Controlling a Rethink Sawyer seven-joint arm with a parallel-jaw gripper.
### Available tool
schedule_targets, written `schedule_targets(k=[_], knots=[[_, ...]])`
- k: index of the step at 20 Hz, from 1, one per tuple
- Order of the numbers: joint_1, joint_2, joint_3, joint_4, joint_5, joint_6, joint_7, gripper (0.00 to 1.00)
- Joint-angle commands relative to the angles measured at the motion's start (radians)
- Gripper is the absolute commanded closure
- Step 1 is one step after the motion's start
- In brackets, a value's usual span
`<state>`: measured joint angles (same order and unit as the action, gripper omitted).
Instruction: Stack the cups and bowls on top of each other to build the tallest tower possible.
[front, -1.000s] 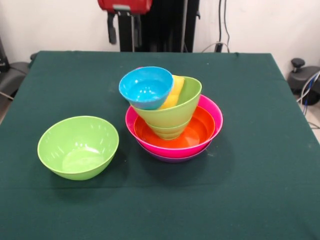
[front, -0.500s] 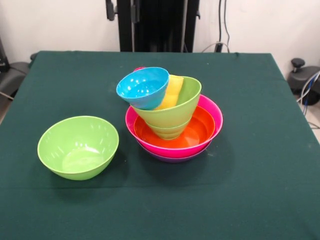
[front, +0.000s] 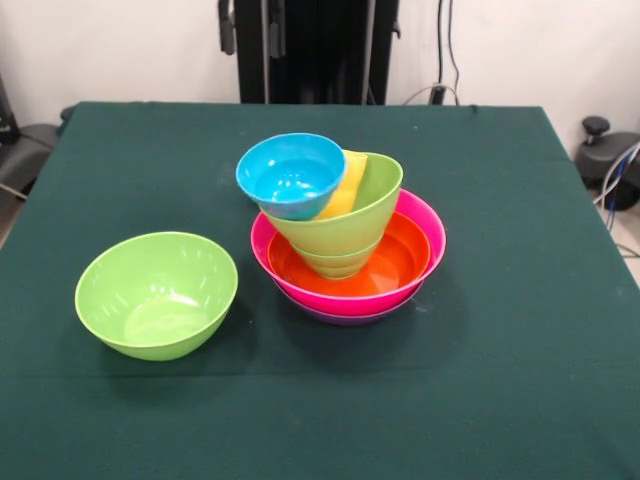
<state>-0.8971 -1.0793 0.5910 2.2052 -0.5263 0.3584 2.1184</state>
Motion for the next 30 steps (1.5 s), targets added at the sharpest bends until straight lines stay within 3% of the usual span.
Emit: schedule_targets(k=[1,10,15,22,27,30], knots=[[-0.045,0.125,0.087,-0.155,-0.031,0.147,-0.217,0.0],[-0.02,0.192,0.141,-0.417,0.038,0.376,-0.243,0.0],[0.041,0.282,0.111,-0.547,-0.002,0.388,-0.188,0.0],[0.077,0.347,0.1,-0.681,-0.008,0.45,-0.21,0.0],[0.116,0.448,0.073,-0.804,-0.042,0.486,-0.235,0.0],[0.151,0.524,0.047,-0.871,-0.08,0.457,-0.219,0.0]])
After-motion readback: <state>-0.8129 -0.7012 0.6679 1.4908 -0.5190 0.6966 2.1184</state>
